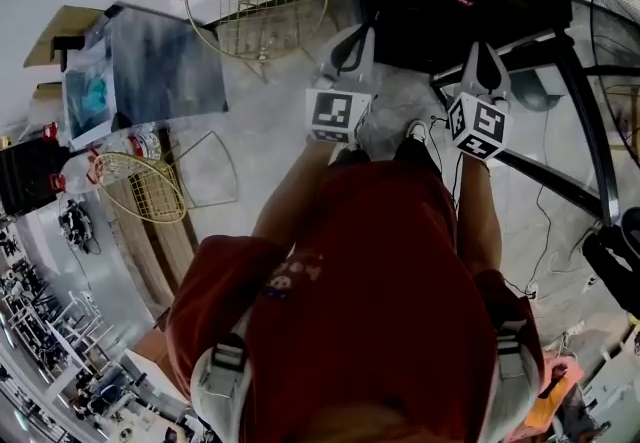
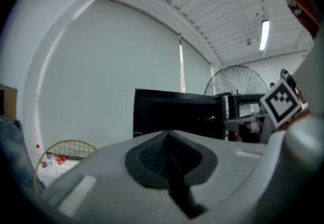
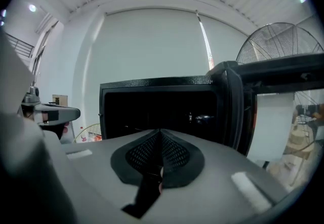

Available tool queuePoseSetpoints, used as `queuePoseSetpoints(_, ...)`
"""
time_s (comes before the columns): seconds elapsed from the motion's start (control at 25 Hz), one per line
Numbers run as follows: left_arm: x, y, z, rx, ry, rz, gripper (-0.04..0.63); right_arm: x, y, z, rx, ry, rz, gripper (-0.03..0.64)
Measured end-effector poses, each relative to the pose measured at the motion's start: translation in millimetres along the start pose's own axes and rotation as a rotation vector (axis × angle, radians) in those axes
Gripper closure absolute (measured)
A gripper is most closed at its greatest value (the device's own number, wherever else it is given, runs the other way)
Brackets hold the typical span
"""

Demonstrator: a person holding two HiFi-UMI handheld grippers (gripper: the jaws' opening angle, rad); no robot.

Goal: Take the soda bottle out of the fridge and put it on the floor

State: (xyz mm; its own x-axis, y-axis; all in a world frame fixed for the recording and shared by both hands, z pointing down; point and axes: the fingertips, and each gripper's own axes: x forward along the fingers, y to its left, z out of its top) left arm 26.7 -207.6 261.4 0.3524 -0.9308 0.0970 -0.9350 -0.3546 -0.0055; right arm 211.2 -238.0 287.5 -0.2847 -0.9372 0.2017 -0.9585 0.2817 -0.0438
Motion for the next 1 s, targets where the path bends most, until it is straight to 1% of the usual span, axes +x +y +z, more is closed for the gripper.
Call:
queuePoseSetpoints(0.16, 12.4, -11.6, -8.8, -0.007, 0.007, 0.008, 0.595, 11.5, -12.3, -11.6, 0.021, 0.001, 0.021, 0.615)
queuePoseSetpoints(0.32, 23.3, -20.3, -19.2, -0.012, 0.015, 0.015, 0.595, 30.4, -22.1, -30.9, 0.043, 0.013, 0.039, 0.6)
queuePoseSetpoints(0.44, 28.7, -26.5, -23.1, -0.009, 0.015, 0.008, 0.595, 47.7, -29.8, -42.8, 0.056, 0.025, 0.033, 0.556)
queuePoseSetpoints(0.52, 29.2, -27.1, -25.3, -0.014, 0.021, 0.015, 0.595, 59.6, -33.2, -48.0, 0.06, 0.03, 0.027, 0.521)
queuePoseSetpoints(0.64, 30.5, -26.6, -27.0, -0.012, 0.024, 0.026, 0.595, 80.3, -39.4, -51.9, 0.069, 0.031, 0.021, 0.487)
queuePoseSetpoints(0.84, 35.4, -27.5, -30.0, 0.004, 0.037, 0.041, 0.595, 113.9, -47.7, -57.7, 0.054, 0.035, 0.014, 0.46)
queuePoseSetpoints(1.0, 37.5, -28.0, -29.7, 0.01, 0.042, 0.057, 0.595, 134.5, -58.1, -64.1, 0.054, 0.024, -0.016, 0.435)
